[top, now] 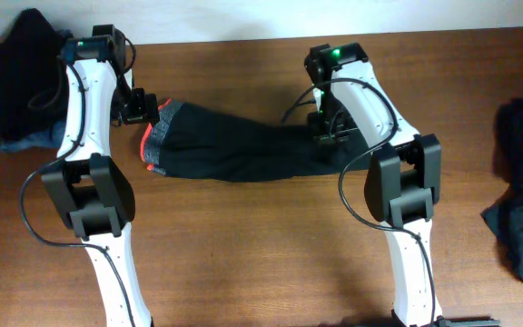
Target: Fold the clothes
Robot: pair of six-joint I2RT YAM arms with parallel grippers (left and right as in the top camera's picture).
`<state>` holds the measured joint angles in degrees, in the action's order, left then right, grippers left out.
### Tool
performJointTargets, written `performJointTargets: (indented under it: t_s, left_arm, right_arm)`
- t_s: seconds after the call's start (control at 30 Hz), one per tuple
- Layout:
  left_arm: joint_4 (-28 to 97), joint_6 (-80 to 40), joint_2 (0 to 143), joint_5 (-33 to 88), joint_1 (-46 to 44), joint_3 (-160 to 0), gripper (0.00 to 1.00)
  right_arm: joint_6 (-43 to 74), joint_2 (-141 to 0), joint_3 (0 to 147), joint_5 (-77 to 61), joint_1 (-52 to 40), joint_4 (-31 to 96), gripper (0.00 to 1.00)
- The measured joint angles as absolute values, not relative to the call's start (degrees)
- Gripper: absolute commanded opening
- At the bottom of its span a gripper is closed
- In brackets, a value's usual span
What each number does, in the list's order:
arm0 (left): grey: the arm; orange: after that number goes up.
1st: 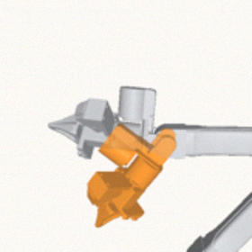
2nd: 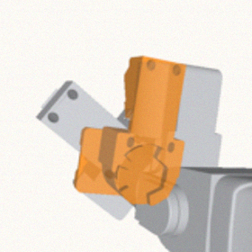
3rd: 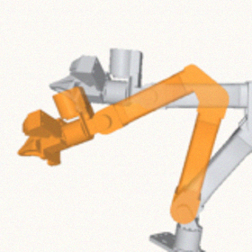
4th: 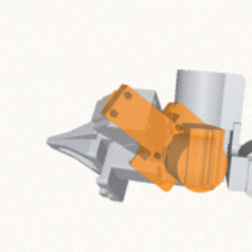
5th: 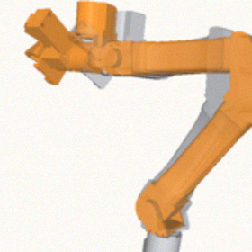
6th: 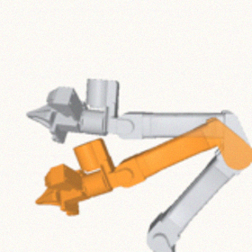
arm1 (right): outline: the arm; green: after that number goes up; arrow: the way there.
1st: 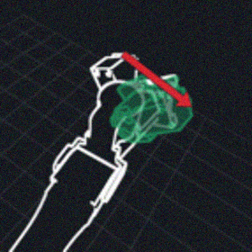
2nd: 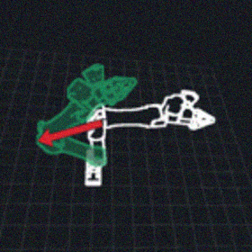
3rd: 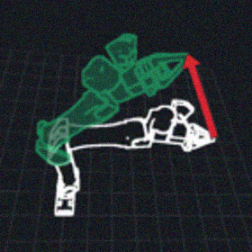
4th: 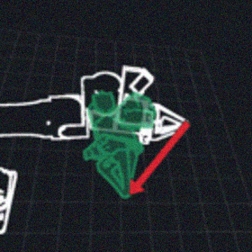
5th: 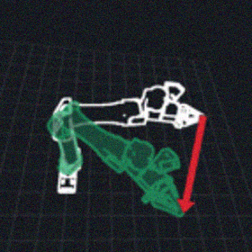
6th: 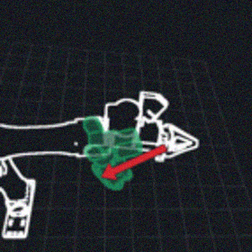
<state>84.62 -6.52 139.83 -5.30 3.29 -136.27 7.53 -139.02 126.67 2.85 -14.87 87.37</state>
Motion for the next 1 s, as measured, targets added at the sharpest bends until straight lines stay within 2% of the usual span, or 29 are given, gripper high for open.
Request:
performJointTargets:
  t_s: [0.3, 0.53, 0.57, 0.67, 0.83, 1.0]
  left_arm:
    - [84.62, -6.52, 139.83, -5.30, 3.31, -136.27, 0.99]
    - [84.62, -6.52, 139.83, -5.30, 3.29, -136.27, 0.99]
    - [84.62, -6.52, 139.83, -5.28, 3.31, -136.27, 0.99]
    - [84.66, -6.52, 139.83, -5.30, 3.31, -136.27, 0.99]
    - [84.73, -6.52, 139.83, -5.30, 3.29, -136.27, 0.99]
    - [84.77, -6.52, 139.83, -5.30, 3.31, -136.27, 0.99]
  right_arm:
    - [7.55, -139.02, 126.67, 2.26, -16.27, 85.91, 0.07]
    - [7.40, -139.02, 126.67, 2.04, -16.27, 85.78, 0.52]
    - [7.60, -139.02, 126.67, 2.00, -16.27, 85.76, 0.53]
    - [7.57, -139.02, 126.67, 1.85, -16.27, 85.67, 0.52]
    - [7.79, -139.02, 127.04, 1.87, -16.27, 85.69, 0.33]
    - [7.73, -139.02, 130.58, 1.87, -16.05, 85.93, 0.32]
